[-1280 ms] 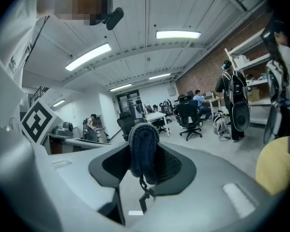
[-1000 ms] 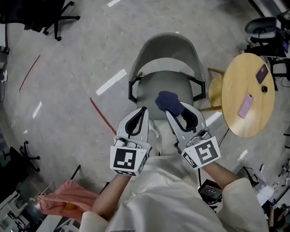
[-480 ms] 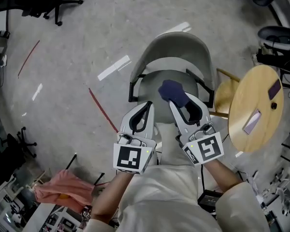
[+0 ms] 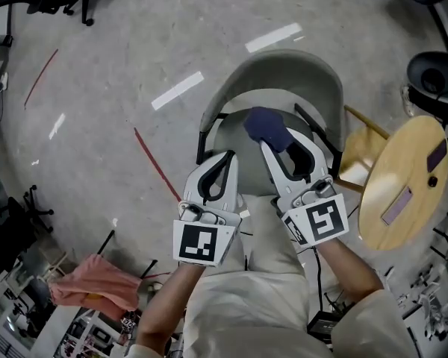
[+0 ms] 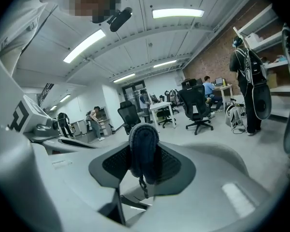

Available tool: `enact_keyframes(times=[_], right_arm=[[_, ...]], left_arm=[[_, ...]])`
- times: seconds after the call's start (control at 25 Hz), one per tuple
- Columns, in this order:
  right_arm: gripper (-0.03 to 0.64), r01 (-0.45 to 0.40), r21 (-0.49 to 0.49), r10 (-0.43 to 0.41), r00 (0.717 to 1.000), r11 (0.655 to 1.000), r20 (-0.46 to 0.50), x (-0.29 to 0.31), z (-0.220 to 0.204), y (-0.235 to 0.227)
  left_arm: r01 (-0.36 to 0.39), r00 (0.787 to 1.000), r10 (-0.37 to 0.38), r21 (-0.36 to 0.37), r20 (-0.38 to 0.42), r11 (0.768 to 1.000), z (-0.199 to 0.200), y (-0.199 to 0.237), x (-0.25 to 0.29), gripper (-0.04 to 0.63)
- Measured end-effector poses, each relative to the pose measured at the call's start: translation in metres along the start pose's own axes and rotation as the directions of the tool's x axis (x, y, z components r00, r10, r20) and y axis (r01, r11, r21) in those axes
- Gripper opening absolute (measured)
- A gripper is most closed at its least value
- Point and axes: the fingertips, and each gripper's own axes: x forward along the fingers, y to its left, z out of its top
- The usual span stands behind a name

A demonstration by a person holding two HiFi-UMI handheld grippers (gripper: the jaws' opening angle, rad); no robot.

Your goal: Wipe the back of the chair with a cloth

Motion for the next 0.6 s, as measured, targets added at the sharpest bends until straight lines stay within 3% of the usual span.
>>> enact_keyframes(times=[0.6], right_arm=[[0.149,0.029,0.019,-0.029,1.0,0.999,-0.001,0.07,-0.037,-0.057]], left_arm=[[-0.025,1.0,0.025,-0.012,-0.01,1.0,-0.026,0.019,0.065,0.0]])
